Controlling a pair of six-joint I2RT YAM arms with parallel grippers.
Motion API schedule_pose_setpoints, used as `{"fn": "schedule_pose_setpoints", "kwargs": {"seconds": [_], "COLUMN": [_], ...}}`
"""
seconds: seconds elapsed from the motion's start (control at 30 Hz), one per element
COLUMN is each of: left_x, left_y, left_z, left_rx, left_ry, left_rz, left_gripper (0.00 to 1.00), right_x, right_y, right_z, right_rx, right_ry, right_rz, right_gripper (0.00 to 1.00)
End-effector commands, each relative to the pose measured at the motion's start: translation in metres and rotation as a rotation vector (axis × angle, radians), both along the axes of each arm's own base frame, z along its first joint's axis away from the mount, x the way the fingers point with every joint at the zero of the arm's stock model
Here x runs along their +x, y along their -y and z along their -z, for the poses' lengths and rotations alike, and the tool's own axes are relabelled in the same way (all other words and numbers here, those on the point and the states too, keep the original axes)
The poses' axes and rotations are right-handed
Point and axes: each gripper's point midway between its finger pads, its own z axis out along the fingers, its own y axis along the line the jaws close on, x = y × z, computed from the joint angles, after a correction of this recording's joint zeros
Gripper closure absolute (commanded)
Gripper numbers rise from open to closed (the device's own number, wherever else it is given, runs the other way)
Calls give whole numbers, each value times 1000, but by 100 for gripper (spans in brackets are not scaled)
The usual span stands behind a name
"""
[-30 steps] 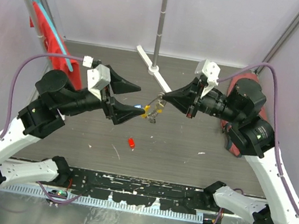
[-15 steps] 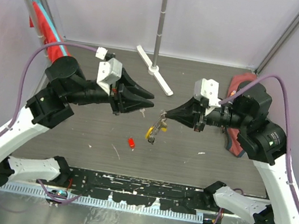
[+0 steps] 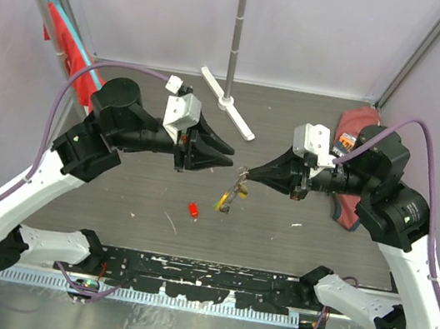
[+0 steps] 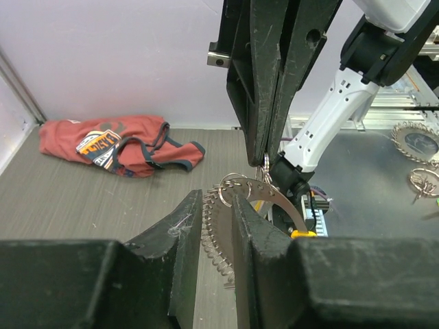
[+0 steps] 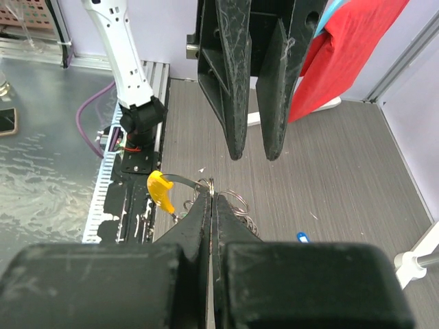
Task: Put the keys on the keyring
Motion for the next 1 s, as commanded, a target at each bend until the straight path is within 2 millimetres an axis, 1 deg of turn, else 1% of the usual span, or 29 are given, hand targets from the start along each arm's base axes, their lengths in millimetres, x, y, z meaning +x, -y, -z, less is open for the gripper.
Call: {"fn": "schedule_pose_setpoints", "kwargs": {"seconds": [0.0,0.17,0.6,0.87,0.97], "left_x": [-7,-10,-19,-19,-19], "left_y": [3,8,12,11,11], "left_z": [-8,-9,-9,-12,-12], "left_rx": [-5,-4,-2,-10,-10], "left_ry": [18,18,20,28,29], "left_rz": [40,58,85,81,80], "left_gripper": [70,73,73,69,66], "right_x": [-11,-10,-3,1,2], "right_y": [2,1,0,0,1], "right_z": [-32,-33,-30,-27,-28], "right_rx": [84,88,86,80,81], "right_ry": [87,83,71,65,68], "right_rz": [-30,-23,9,22,32], "right_gripper": [100,99,100,99,99]}}
